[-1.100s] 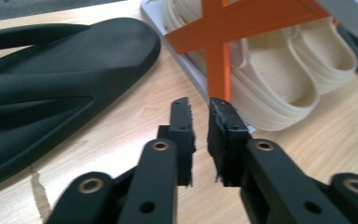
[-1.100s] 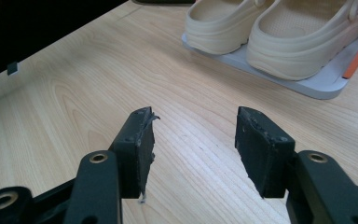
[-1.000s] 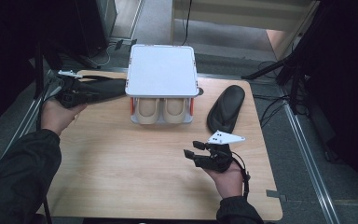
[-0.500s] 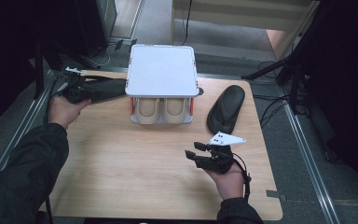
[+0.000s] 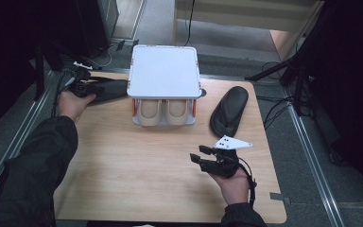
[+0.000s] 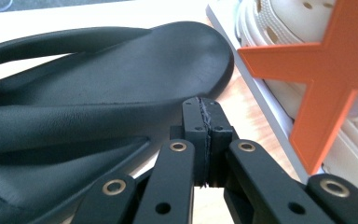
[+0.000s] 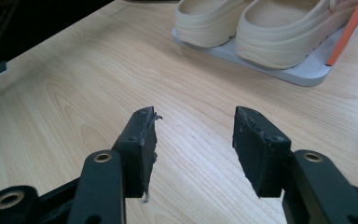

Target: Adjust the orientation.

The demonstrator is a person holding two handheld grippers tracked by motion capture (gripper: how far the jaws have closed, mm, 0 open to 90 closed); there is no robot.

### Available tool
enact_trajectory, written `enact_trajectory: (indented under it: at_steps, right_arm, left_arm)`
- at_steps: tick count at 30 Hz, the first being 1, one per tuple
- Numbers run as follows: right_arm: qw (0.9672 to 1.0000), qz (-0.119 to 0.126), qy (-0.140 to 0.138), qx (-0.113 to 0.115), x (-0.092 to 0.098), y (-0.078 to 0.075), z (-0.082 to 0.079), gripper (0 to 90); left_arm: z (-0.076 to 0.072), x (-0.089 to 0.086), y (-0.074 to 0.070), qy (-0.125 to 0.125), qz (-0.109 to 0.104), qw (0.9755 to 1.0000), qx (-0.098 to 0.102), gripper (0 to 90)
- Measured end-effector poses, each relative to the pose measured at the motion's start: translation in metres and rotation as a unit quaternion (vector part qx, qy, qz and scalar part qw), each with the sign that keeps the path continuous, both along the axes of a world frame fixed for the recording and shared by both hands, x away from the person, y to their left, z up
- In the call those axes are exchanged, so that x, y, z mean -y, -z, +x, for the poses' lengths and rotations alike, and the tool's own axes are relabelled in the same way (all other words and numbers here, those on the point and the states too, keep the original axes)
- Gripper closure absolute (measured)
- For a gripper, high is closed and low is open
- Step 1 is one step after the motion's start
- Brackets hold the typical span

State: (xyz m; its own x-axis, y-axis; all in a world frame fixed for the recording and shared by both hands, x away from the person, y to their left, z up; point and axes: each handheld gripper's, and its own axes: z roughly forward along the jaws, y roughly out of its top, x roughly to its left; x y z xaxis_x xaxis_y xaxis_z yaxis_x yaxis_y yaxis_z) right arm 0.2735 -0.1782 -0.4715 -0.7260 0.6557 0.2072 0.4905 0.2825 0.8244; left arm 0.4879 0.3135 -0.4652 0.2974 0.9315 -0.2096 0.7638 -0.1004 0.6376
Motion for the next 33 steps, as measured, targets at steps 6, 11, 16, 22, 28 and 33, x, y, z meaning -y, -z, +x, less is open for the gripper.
enact_trajectory:
  at_steps: [6,11,16,22,28,33]
  right_arm:
    - [1.0000,0.001,0.007,-0.002,0.004,0.001,-0.003,50.1]
    - [1.0000,0.002,0.009,0.000,0.005,0.000,-0.005,50.4]
    - [1.0000,0.002,0.009,-0.001,0.005,0.000,-0.007,50.6]
    - [1.0000,0.003,0.009,-0.002,0.005,0.001,-0.007,50.6]
    - [1.0000,0.000,0.007,-0.002,0.004,0.001,-0.007,50.6]
    - [1.0000,0.001,0.007,-0.002,0.004,0.001,-0.007,50.6]
  left_arm:
    - [0.017,0.008,-0.002,-0.005,-0.001,1.0000,-0.001,90.0]
    - [0.027,0.007,0.008,-0.024,0.004,0.9997,-0.006,90.0]
    - [0.030,0.007,0.018,-0.035,0.007,0.9993,-0.016,90.0]
    - [0.031,0.006,0.021,-0.038,0.008,0.9992,-0.013,90.0]
    - [0.030,0.004,0.020,-0.033,0.013,0.9992,-0.016,90.0]
    - [0.026,0.001,0.019,-0.023,0.018,0.9993,-0.022,90.0]
